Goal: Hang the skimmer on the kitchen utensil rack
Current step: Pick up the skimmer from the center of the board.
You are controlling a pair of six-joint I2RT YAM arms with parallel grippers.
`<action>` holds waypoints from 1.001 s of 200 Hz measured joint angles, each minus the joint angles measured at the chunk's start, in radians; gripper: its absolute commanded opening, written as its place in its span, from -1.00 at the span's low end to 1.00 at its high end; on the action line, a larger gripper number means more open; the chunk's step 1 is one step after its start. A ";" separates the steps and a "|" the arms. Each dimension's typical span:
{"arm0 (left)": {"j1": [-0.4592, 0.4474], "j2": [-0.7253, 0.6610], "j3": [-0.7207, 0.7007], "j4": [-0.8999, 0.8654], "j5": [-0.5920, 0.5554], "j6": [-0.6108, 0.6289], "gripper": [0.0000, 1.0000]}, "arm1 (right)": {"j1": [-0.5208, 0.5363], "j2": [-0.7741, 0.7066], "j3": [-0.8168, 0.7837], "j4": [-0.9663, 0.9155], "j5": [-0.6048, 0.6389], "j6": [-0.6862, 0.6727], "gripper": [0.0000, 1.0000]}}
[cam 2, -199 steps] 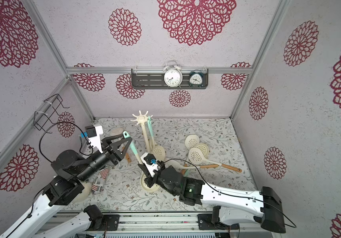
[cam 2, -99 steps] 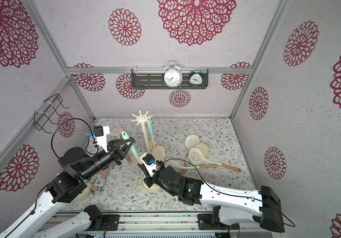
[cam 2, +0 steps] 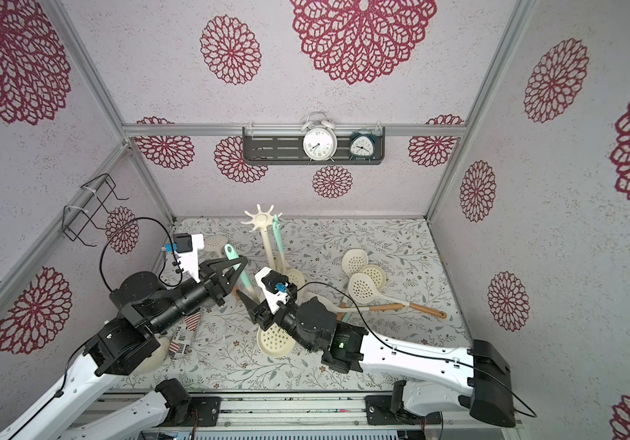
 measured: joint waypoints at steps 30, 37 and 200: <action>0.000 0.000 0.000 -0.002 0.000 0.000 -1.00 | -0.023 0.032 0.006 0.026 -0.008 -0.009 0.15; 0.000 0.000 0.000 -0.003 0.000 -0.001 -1.00 | -0.023 0.037 0.007 0.031 -0.011 -0.012 0.09; 0.135 0.043 -0.134 0.047 0.079 0.114 0.36 | -0.298 -0.209 -0.113 -0.261 -0.144 0.229 -1.00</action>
